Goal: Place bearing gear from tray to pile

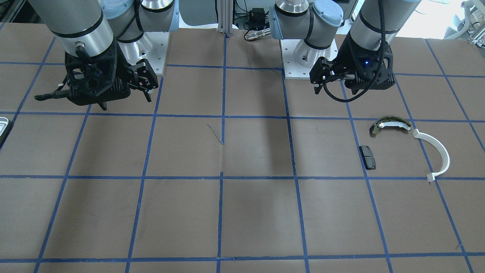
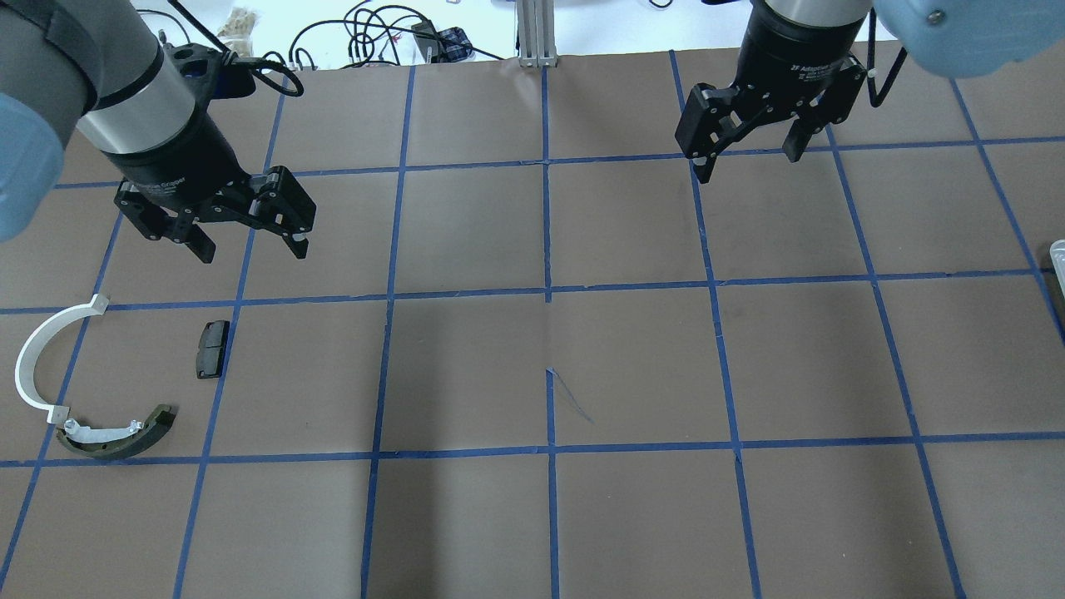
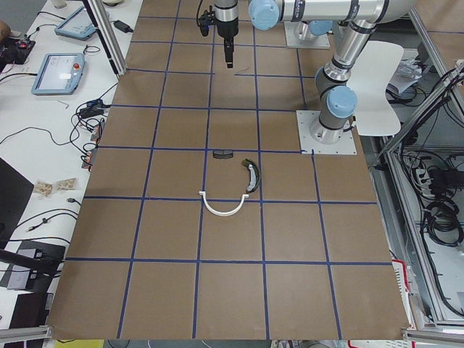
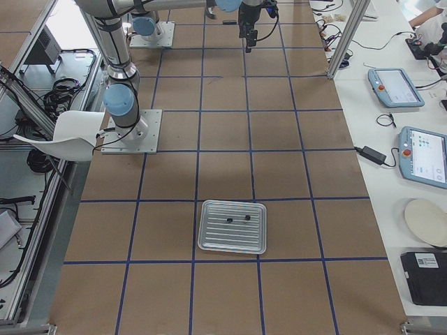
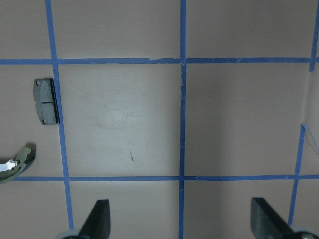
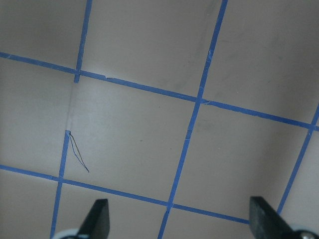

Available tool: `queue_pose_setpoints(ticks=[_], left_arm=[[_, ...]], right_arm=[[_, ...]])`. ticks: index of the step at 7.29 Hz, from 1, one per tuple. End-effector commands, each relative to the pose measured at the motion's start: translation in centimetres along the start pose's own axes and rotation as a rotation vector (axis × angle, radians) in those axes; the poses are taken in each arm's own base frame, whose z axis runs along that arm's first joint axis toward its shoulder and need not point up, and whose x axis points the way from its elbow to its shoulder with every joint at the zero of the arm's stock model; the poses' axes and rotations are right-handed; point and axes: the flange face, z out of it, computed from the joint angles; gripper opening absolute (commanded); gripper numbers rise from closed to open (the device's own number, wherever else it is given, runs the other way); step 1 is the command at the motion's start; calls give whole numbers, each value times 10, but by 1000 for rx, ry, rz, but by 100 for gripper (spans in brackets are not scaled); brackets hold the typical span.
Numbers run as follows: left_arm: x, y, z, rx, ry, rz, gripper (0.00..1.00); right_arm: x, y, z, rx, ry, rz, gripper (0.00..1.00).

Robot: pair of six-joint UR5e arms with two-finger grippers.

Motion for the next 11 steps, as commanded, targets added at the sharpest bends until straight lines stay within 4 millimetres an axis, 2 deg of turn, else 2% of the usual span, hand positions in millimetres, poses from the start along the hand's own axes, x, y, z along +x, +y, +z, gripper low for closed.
queue_pose_setpoints(ticks=[1,5,6,7,8,9,10,11], left_arm=[[0,0,0,2,-4,0,100],[-1,1,-1,0,-8,2,100],[-1,0,-1,2,-7,2,100],[-1,1,-1,3,-7,2,100],[-1,1,-1,0,-8,2,100],[-1,1,-1,3,-10,2,100],[-2,1,-1,3,-16,2,100],[-3,1,-1,1,-27,2,100]], right_arm=[[2,-1,0,3,-1,3,100],[12,0,1,-6,-2,20,100],[25,-1,0,-4,-4,32,100],[56,-2,1,-4,-24,89,100],[86,-3,-6,19,-19,139,100],[104,-3,-4,21,-5,165,100],[144,-4,7,8,33,115,100],[204,0,26,-28,27,186,100]])
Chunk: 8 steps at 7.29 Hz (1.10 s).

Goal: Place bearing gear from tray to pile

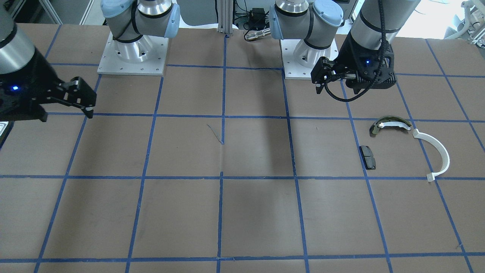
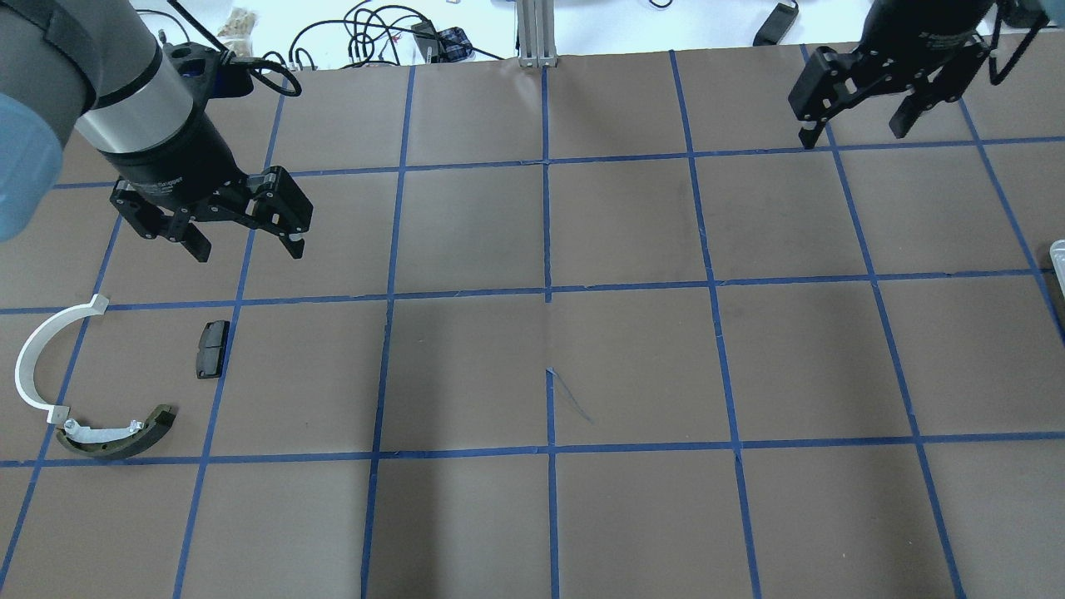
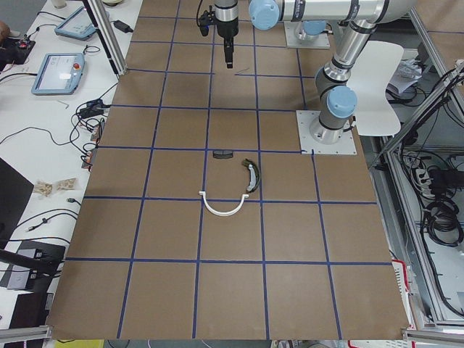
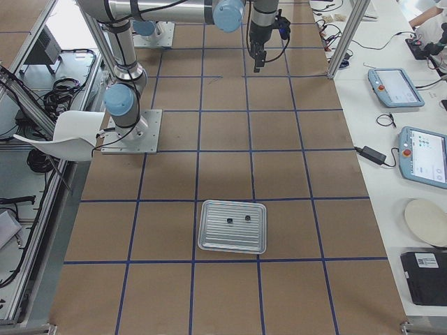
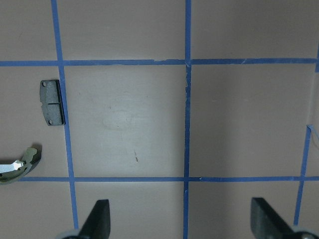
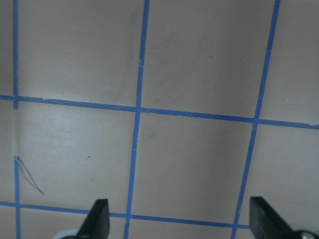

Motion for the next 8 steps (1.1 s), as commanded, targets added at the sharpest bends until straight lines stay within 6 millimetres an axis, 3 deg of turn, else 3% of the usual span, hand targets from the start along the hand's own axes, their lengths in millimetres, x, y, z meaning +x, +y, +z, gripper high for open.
queue_pose_setpoints(ticks=[1,3,5,7,8], left_arm=[[-1,0,1,-2,-10,0,100],[-1,0,1,-2,-10,0,100],[-2,-1,1,-3,-10,-1,100],[-3,-2,2,-3,-10,-3,100],[-3,-2,2,-3,-10,5,100]], right_arm=[[122,-4,41,-67,-11,82,100],[238,10,65,-34,-12,64,100],[364,30,122,-4,31,24,100],[431,52,190,-69,24,30,96],[449,70,219,-108,42,40,96]])
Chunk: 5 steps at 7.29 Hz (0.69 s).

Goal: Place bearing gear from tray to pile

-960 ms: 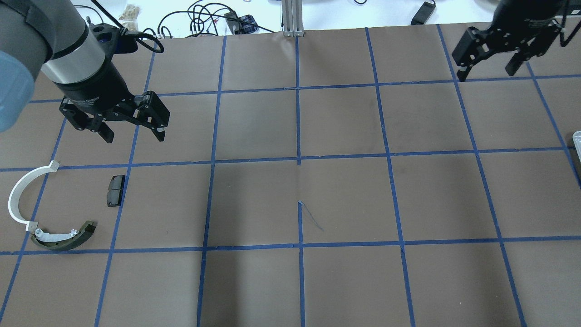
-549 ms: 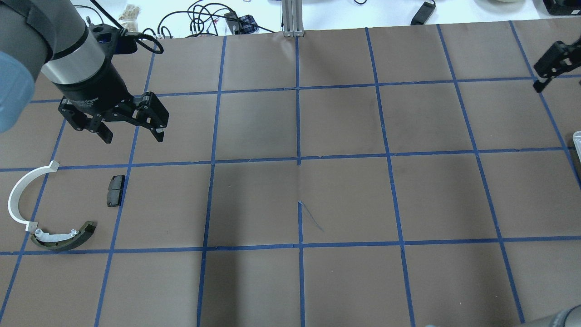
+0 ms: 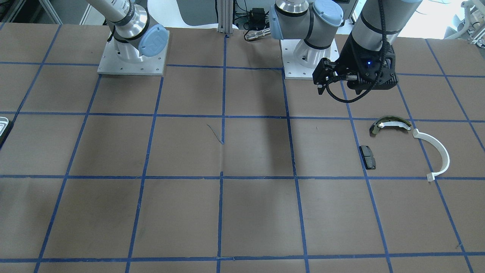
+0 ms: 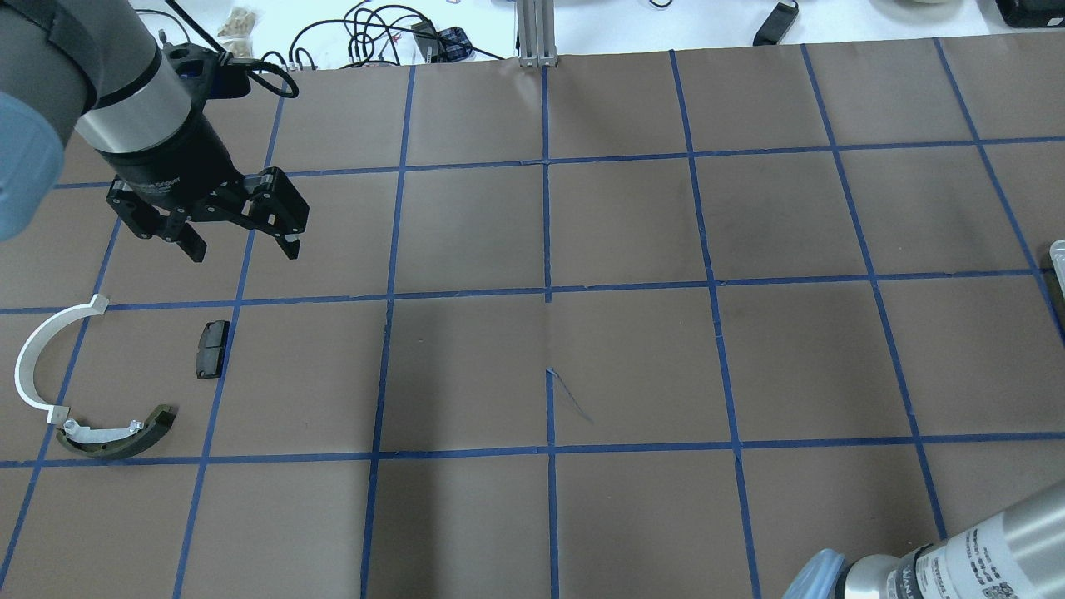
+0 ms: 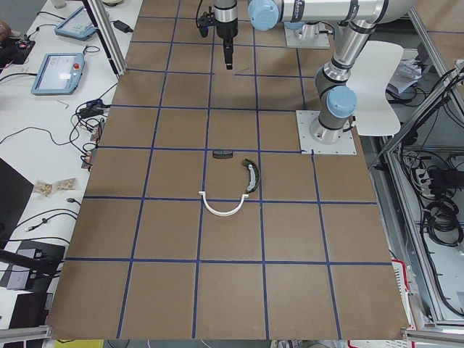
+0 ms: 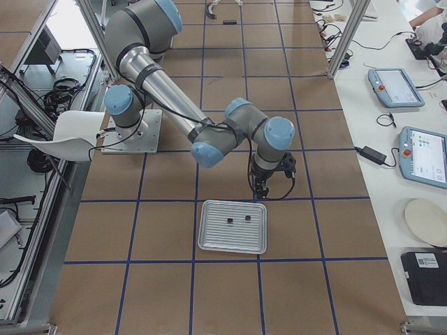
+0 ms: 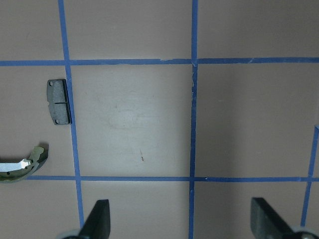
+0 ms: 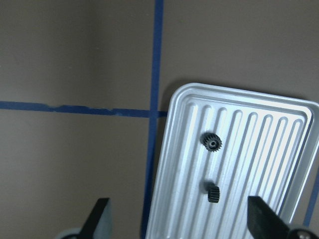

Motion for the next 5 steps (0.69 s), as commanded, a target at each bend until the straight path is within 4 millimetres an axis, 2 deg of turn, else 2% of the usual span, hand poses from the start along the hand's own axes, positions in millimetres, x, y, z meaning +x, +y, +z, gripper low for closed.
queue_pose_setpoints(ticks=[1,2,3,4,5], left_arm=[[-1,-1,1,-1,0,9,100],[-1,-1,0,4,0,19,100],[-1,-1,0,2,-1,22,100],[-1,-4,-1,17,-1,23,100],[-2,-4,-2,25,-3,23,100]], right_arm=[[35,28,67,-18,45,4,96],[33,33,96,24,84,-42,95],[28,38,112,30,95,-58,95],[34,47,118,22,84,-94,89],[39,51,125,18,71,-86,87]])
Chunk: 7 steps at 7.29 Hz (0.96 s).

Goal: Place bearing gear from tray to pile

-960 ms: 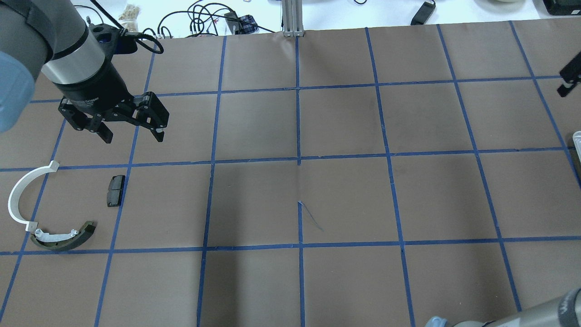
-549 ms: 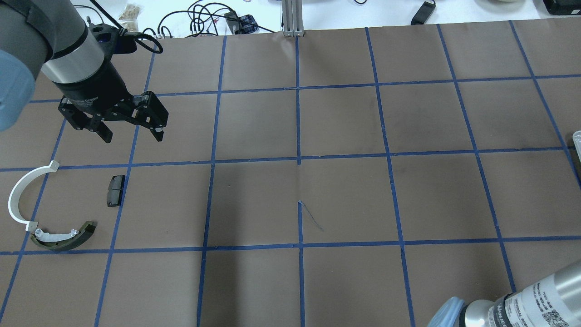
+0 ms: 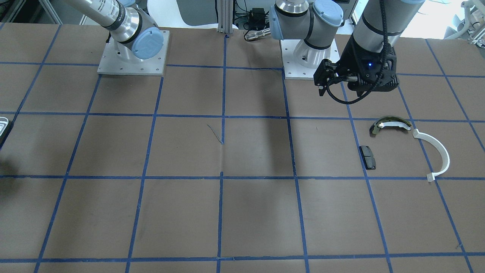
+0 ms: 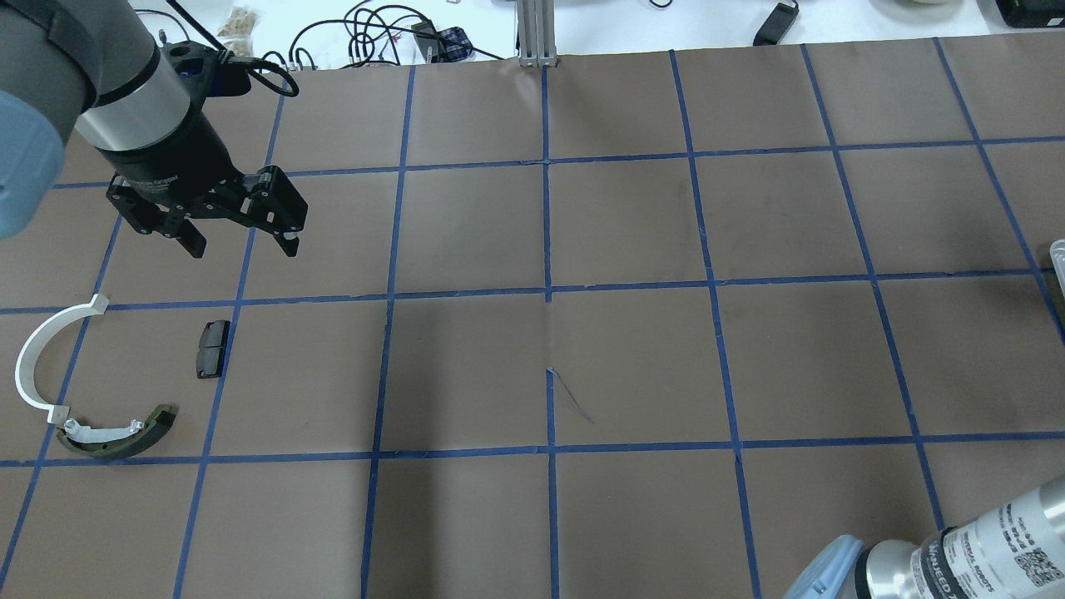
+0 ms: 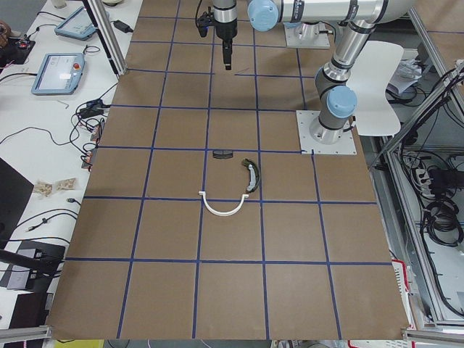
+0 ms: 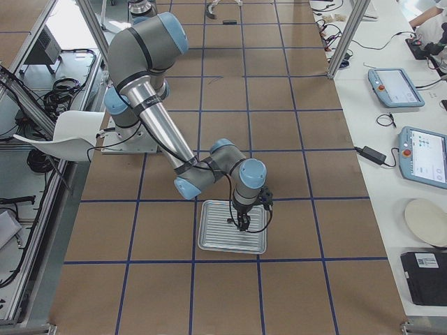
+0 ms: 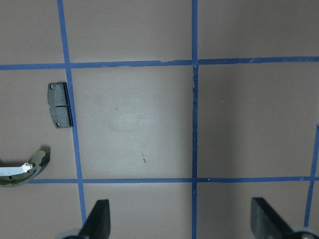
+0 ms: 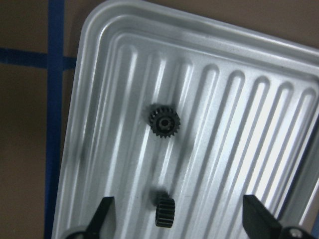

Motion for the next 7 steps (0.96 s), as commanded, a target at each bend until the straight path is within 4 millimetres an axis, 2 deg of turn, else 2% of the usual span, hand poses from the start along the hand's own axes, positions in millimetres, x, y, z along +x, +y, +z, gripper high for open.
queue_pose_setpoints(ticks=[1,2,4,6,7], left_arm=[[0,-1,0,6,-1,1,100],[0,-1,-1,9,-2,1,100],[0,-1,0,8,-1,1,100],[0,-2,2,3,-1,1,100],[0,-2,1,4,-3,1,100]], right_arm=[[3,8,11,-7,-13,-10,77],[1,10,16,-23,-28,-19,65],[-1,10,21,-32,-46,-22,62],[0,9,20,-27,-45,-21,44],[0,8,19,-22,-44,-21,28]])
